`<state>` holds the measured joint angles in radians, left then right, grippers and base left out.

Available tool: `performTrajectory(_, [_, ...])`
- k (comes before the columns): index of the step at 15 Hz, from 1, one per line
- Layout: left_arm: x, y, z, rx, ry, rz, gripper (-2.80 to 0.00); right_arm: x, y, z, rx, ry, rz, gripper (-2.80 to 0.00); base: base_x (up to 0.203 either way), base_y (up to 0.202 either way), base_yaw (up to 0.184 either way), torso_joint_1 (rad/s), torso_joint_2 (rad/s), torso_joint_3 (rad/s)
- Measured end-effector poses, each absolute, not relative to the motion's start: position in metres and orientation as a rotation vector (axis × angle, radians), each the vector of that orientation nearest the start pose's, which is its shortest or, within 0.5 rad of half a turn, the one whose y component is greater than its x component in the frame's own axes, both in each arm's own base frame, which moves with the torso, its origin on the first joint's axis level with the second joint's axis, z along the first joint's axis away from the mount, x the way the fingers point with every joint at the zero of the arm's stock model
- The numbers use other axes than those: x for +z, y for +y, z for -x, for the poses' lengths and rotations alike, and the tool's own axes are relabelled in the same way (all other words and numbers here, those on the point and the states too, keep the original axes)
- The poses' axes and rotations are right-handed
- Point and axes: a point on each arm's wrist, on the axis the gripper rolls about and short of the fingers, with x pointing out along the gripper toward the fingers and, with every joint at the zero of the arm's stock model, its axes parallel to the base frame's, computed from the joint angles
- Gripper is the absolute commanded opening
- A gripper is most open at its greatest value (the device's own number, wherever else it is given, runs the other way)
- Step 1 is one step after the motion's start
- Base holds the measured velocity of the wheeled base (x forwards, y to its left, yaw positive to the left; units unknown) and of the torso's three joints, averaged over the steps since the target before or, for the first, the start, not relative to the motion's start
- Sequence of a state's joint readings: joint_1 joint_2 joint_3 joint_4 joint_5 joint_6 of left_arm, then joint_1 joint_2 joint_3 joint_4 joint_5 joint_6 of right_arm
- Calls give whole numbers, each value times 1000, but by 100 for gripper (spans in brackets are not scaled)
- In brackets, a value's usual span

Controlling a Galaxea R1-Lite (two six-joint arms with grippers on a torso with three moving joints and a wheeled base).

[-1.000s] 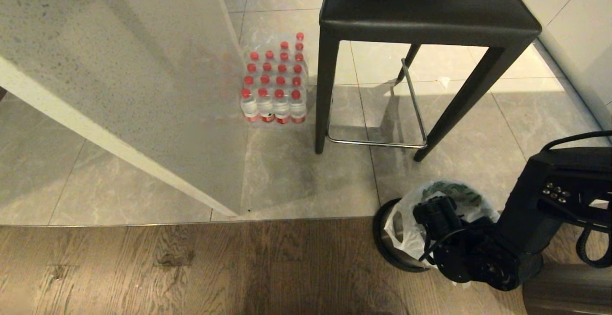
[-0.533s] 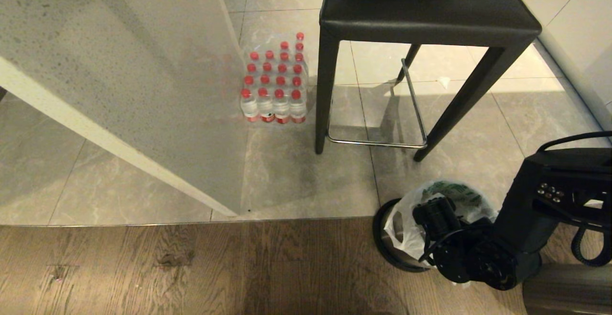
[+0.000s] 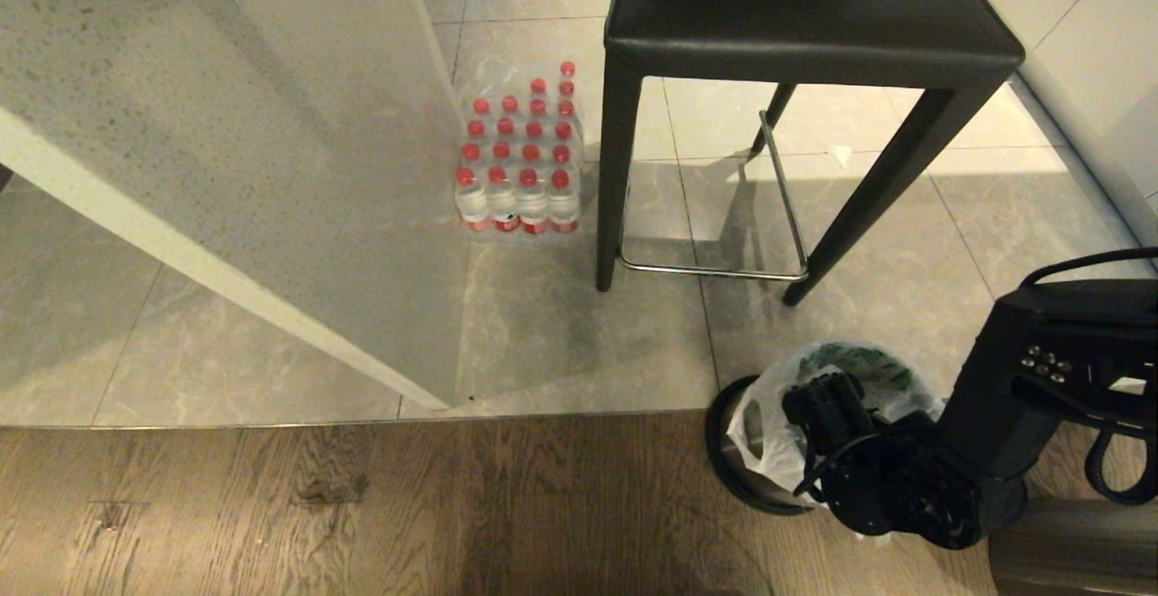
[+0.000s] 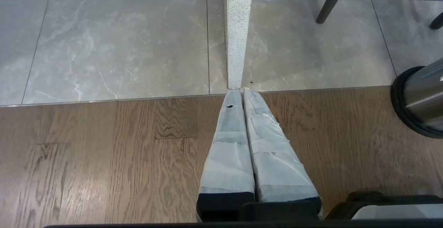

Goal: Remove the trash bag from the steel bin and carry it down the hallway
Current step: Pick up the trash bag

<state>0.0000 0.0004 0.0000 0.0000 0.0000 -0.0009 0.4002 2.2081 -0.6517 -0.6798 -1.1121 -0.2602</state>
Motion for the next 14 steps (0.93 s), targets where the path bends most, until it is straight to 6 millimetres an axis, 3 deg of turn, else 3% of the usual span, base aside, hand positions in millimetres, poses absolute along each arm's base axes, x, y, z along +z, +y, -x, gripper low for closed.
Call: performTrajectory(14, [75,0,23,0,0,2,-280,-7,96,-316,-630,744,825,0,0,0,0,0,0,0])
